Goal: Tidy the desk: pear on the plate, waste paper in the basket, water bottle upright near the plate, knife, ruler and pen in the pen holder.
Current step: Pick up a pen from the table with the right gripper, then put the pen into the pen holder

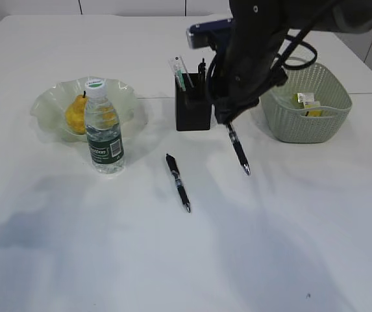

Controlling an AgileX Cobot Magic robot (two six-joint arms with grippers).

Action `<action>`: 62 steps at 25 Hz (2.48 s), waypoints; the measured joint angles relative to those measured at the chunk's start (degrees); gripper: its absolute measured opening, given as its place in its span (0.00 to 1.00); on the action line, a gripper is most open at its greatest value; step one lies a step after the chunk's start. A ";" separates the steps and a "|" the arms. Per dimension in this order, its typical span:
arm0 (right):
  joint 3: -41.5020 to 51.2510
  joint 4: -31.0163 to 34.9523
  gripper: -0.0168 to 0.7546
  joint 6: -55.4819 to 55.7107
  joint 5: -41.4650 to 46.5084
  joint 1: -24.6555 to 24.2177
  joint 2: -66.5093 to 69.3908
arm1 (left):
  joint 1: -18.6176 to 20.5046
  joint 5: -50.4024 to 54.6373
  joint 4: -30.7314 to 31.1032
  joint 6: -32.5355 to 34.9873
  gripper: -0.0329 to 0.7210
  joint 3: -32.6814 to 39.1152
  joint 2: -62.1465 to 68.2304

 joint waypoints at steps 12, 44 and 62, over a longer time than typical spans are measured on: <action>-5.98 -3.13 0.15 0.45 -13.56 -2.85 -0.08 | 0.00 0.33 0.00 0.00 0.58 0.00 0.00; -5.98 -3.13 0.15 3.10 -61.74 -10.65 12.36 | 0.00 0.23 -2.31 0.00 0.58 0.00 0.00; -5.98 -8.35 0.16 5.39 -69.68 -10.65 19.05 | 0.00 0.14 -2.40 0.00 0.58 0.00 0.00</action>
